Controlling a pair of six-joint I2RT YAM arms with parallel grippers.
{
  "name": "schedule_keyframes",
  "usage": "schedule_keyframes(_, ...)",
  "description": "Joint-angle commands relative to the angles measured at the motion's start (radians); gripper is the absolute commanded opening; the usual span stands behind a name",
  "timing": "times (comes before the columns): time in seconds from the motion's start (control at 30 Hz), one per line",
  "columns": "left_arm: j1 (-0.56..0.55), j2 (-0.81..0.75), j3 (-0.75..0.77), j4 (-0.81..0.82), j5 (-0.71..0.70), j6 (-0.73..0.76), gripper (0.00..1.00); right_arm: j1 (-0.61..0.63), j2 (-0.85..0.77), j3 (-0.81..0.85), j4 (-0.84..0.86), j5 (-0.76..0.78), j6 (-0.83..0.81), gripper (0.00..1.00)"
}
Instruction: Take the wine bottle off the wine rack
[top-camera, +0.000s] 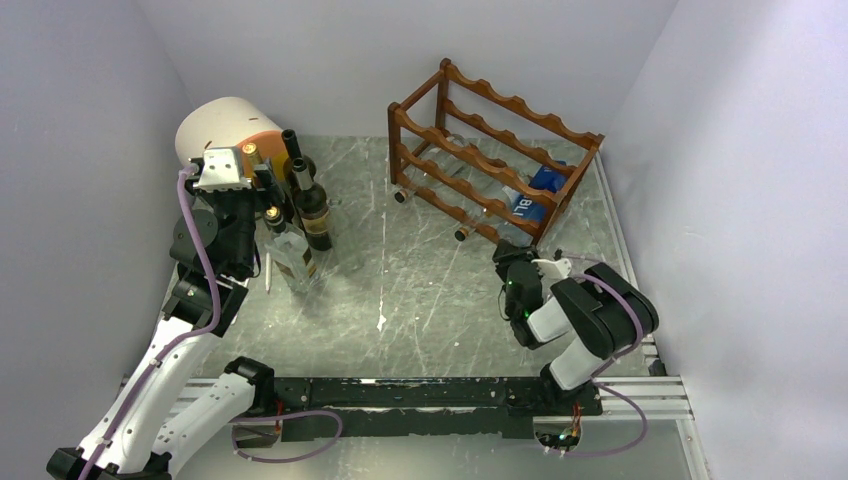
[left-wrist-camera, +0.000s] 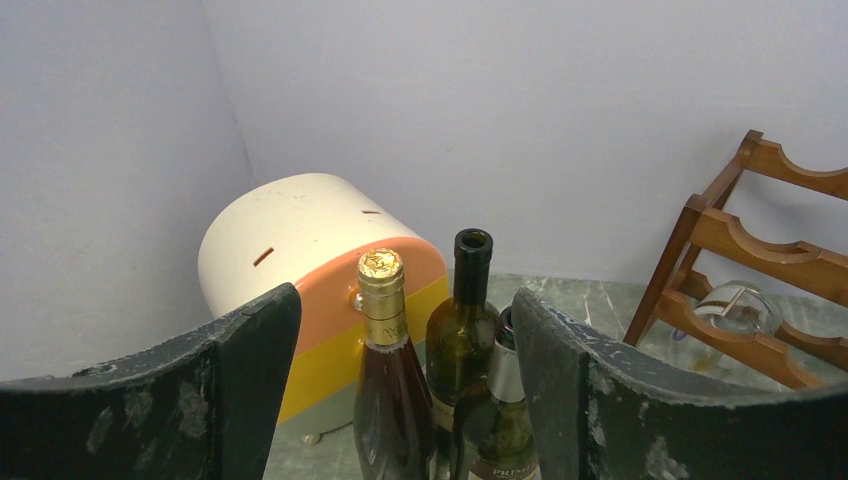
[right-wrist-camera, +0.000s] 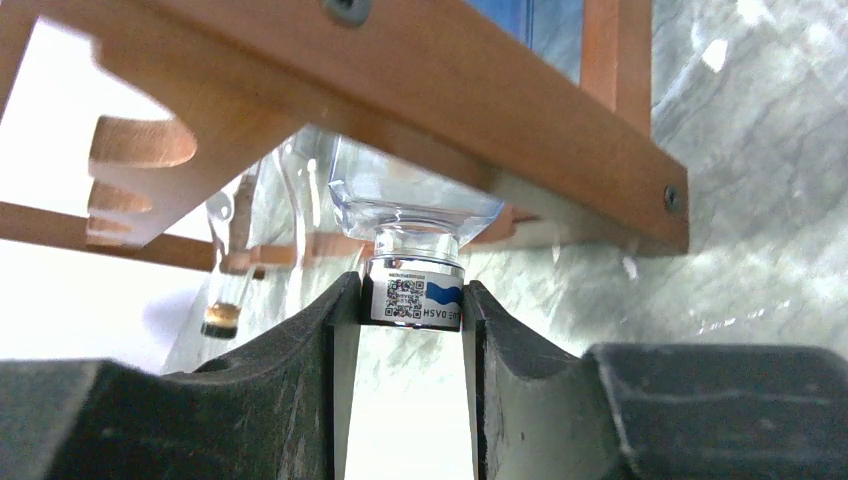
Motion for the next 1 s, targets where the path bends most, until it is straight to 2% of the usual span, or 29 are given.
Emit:
schedule_keyframes(0.0, 0.008, -0.007, 0.021, 0.001, 0.021, -0.010, 0.81, 0.061, -0.058, -0.032, -0.014, 0.022, 0.023, 0.24)
schedule_keyframes(0.27, 0.008, -0.009, 0.022, -0.002, 0.025, -0.016, 0.81, 0.143, -0.117, -0.076, -0.093, 0.036, 0.054, 0.24)
schedule_keyframes(0.43, 0.008, -0.009, 0.022, -0.003, 0.028, -0.018, 0.81, 0.217, -0.226, -0.105, -0.225, 0.090, 0.085, 0.24)
schedule_keyframes(0.6, 0.008, -0.006, 0.026, -0.006, 0.036, -0.024, 0.81, 0.240, -0.389, -0.107, -0.451, 0.119, 0.120, 0.24)
schedule_keyframes(0.97, 0.008, -0.004, 0.025, -0.009, 0.037, -0.027, 0.81, 0.295, -0.539, -0.097, -0.671, 0.104, 0.173, 0.25)
